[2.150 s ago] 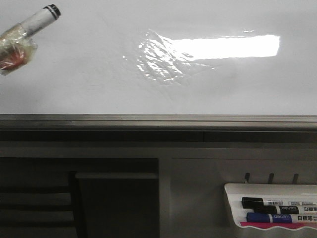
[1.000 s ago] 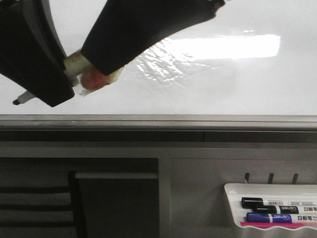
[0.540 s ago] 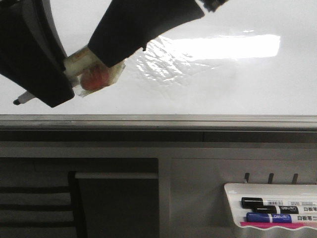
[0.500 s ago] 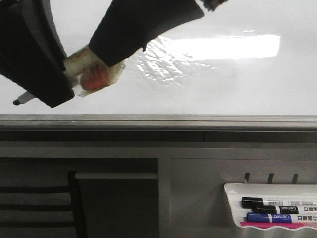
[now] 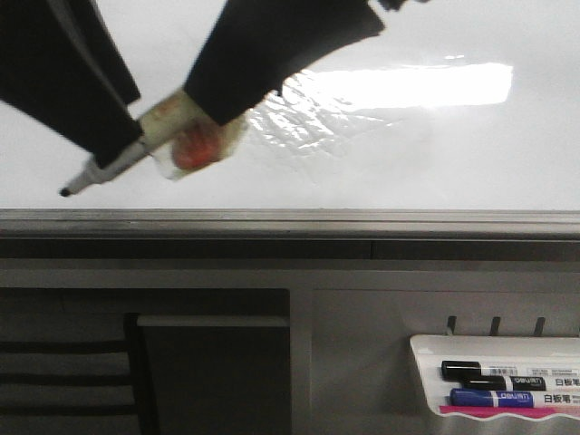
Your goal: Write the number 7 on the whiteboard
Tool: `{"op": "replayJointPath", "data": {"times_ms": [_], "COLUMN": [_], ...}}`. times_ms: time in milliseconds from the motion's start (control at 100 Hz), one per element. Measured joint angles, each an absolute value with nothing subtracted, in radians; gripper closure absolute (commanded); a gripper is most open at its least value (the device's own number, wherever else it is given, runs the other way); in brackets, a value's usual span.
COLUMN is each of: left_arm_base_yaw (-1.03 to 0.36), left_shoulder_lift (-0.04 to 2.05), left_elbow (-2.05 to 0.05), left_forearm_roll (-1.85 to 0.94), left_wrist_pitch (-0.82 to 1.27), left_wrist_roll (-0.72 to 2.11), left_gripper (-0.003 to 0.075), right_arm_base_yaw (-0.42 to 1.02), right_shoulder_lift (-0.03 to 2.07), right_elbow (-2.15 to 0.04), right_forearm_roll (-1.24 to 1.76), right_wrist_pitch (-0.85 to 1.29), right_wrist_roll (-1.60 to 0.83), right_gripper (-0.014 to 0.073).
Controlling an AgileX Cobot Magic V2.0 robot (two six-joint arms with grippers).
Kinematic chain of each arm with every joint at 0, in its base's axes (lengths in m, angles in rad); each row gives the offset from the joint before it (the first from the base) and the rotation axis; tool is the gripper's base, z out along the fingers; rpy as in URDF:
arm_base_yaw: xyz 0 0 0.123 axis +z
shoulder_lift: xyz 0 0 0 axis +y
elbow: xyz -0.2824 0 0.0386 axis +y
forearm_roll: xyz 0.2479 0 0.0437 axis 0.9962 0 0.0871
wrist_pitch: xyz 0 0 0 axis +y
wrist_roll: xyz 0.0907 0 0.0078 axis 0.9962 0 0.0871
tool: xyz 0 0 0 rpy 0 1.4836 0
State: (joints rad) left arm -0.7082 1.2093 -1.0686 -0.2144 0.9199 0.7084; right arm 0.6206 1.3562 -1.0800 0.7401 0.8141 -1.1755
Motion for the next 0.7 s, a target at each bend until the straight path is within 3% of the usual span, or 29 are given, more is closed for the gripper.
{"op": "replayJointPath", "data": {"times_ms": [360,540,700], "left_arm_base_yaw": [-0.439,-0.318,-0.295], "left_shoulder_lift": [0.885,0.748,0.719], "left_elbow": [-0.933,-0.797,-0.758], "left_forearm_roll": [-0.201,-0.227,-0.236], "left_wrist_pitch": [0.784,0.683,0.647], "left_wrist_roll": [0.425,0.386,0.38], "left_gripper": [0.046,0.0507,0.0542], "right_arm_base_yaw": [0.542,0.469,0.467], "right_shoulder_lift": [1.134,1.011,0.969], "right_elbow": [-1.035,-0.868,-0.793], "right_forearm_roll": [0.234,0.21,0.21], "right_wrist_pitch": [0.793,0.638,0.53], "right_wrist_roll": [-0.396,-0.295,-0.284], "right_gripper": [0.0639,0.0639,0.0639]}}
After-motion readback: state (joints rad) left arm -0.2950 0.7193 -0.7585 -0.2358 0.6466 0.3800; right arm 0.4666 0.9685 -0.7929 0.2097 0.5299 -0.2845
